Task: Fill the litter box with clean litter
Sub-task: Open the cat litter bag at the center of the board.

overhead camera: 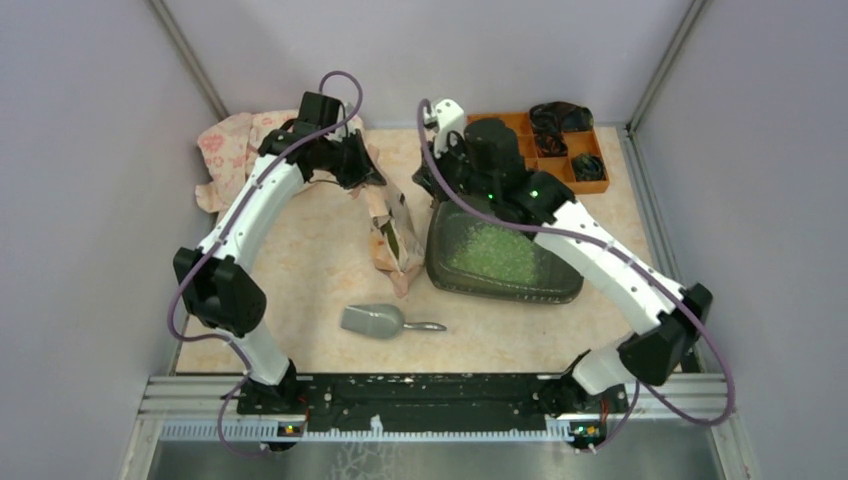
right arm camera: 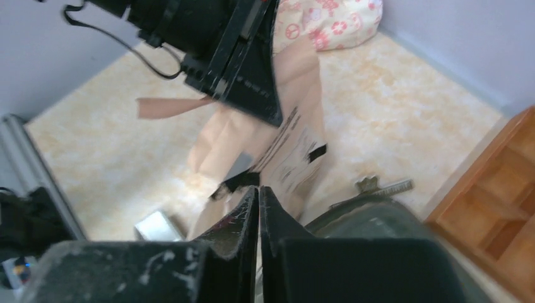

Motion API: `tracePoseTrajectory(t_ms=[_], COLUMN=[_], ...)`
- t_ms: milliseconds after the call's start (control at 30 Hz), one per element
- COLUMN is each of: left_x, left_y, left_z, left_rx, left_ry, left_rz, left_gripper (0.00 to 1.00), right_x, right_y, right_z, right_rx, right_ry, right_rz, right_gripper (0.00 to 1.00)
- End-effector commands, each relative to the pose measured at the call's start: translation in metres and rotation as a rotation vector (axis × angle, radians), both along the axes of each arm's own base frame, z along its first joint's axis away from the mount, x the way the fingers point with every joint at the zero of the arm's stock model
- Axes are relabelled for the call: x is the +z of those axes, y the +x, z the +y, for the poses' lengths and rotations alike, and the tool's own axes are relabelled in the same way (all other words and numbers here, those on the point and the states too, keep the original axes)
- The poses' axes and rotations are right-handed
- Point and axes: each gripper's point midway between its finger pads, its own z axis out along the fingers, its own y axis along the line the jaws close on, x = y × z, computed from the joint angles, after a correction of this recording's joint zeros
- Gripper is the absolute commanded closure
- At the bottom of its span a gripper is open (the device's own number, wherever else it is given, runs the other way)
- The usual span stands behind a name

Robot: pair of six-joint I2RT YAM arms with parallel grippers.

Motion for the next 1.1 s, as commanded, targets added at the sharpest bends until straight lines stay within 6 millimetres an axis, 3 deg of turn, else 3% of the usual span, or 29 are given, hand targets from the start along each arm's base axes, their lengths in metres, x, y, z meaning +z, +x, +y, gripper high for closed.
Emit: tracePoseTrajectory(t_ms=[0,300,567,933,1067], left_x=[0.012,0.007,0.015,0.012,0.012], left_y=[0.009,0.019,0.017,0.015,0.015], left_z=[0.019,0.029,0.034,0.033,0.035], left_rx=[0.037,0.057,0.061,0.057,0.055], left_ry=[0.041,0.025,0.004,-0.009,-0.009], left_rz=[-0.062,-0.045,-0.055,-0.050,-0.051], left_gripper=[1.00,1.00,1.00,1.00,1.00], right_x=[-0.010,-0.071,-0.084,-0.108,-0.108], right_y=[-0.034,-0.055,-0.065,-0.057,-0.055], right_z=[-0.011,0.041,0.066,0.076,0.075], right_rx=[-0.030,-0.003,-0.008,-0.079,-0.091], right_ry=[0.080,0.099,0.086,0.017,0.016], right_rz=[0.139,0.374,0.439,0.453,0.442], right_gripper=[1.00,1.00,1.00,1.00,1.00])
